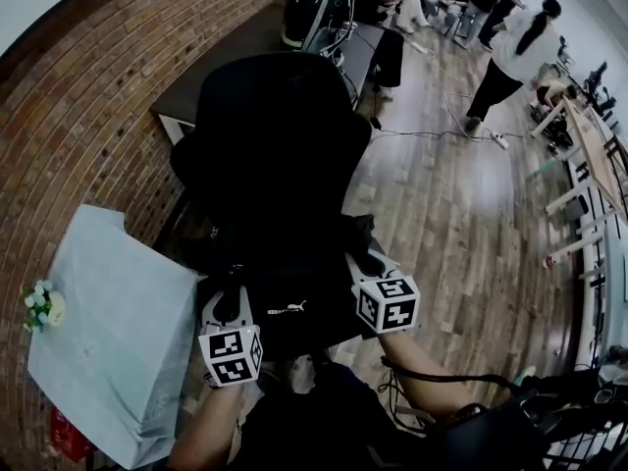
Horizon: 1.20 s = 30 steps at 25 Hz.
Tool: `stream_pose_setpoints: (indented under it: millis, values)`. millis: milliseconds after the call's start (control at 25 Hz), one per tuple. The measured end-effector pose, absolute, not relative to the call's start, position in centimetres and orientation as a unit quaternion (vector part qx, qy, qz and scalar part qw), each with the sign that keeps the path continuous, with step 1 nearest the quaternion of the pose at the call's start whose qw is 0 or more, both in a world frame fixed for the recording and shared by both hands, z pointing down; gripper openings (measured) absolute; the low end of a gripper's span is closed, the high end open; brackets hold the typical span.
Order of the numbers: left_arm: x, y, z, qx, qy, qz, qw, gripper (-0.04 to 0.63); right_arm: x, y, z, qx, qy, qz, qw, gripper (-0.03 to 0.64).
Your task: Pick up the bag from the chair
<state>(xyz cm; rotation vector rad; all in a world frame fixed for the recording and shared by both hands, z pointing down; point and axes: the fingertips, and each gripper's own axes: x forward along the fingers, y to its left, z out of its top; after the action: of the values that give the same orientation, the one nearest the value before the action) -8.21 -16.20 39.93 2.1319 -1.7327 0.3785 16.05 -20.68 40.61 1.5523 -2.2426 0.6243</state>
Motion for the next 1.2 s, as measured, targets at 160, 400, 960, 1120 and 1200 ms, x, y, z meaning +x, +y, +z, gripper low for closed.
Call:
stream_pose_setpoints:
  millis: [160, 400, 960, 1120, 1200]
  values:
    - [-8.4, -16.0, 36.5, 0.769, -0.609, 0.112, 0.157, 0.061, 15.9, -20.4, 37.0, 0.551, -0.796, 0.196, 0.155, 0.072]
    - [-8.1, -15.1, 31.7, 0.784, -0.604, 0.083, 0.117, 0.06, 16.0, -19.7, 32.2, 0.562, -0.802, 0.159, 0.126, 0.072]
    - [-8.9, -14.1, 24.6, 0.801, -0.596, 0.023, 0.053, 0.057, 15.6, -17.9, 25.1, 0.568, -0.814, 0.096, 0.081, 0.072]
    - [-8.8, -14.0, 23.5, 0.803, -0.593, 0.014, 0.046, 0.057, 15.6, -17.7, 23.9, 0.572, -0.813, 0.082, 0.075, 0.072]
    - [-8.8, -14.0, 23.2, 0.805, -0.592, 0.012, 0.043, 0.057, 15.7, -17.6, 23.4, 0.574, -0.812, 0.078, 0.072, 0.072]
